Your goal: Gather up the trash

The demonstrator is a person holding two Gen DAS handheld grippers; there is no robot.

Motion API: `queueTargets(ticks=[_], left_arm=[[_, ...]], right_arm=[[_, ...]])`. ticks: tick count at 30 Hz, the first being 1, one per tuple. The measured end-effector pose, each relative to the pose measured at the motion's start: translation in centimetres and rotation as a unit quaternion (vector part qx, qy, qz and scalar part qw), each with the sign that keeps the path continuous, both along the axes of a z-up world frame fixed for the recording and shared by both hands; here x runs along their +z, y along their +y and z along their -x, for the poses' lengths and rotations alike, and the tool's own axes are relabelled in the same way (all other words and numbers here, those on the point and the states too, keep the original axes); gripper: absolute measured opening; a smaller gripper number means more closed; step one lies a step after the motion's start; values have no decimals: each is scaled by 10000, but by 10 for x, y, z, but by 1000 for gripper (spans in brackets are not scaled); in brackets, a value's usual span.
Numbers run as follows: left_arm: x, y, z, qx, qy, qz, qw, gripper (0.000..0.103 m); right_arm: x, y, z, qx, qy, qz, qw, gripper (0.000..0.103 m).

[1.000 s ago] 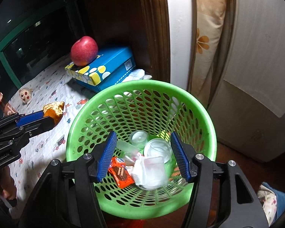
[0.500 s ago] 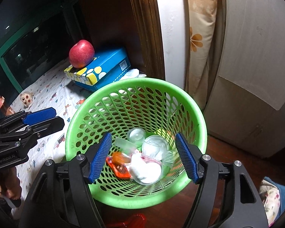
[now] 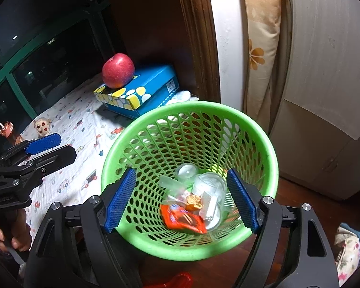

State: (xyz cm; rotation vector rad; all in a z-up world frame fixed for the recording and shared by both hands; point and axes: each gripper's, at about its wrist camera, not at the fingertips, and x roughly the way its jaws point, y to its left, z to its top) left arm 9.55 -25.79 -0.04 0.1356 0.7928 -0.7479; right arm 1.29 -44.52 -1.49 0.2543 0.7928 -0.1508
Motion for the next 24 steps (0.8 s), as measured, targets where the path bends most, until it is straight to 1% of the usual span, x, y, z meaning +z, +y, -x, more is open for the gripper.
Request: queueTargets(ticks=[3, 4, 6, 12, 20, 24], left_arm=[[2, 12, 0, 140, -72, -8, 9999, 88], [3, 15, 0, 175, -95, -6, 9998, 88], [5, 24, 0, 282, -137, 7, 9995, 93], [11, 48, 1, 607, -230, 11, 9979, 96], [15, 84, -1, 1070, -227, 11, 9940, 96], [16, 101, 0, 1285, -239, -30, 9914, 96]], right_arm=[[2, 7, -1, 22, -39, -1, 10000, 80], [3, 10, -2, 32, -53, 5, 10000, 81], [5, 15, -2, 44, -80, 20, 10000, 83], [11, 34, -3, 123, -220, 82, 9996, 87], [16, 56, -5, 210, -335, 114, 9992, 91], [17, 68, -5, 180, -390, 255, 9988, 91]])
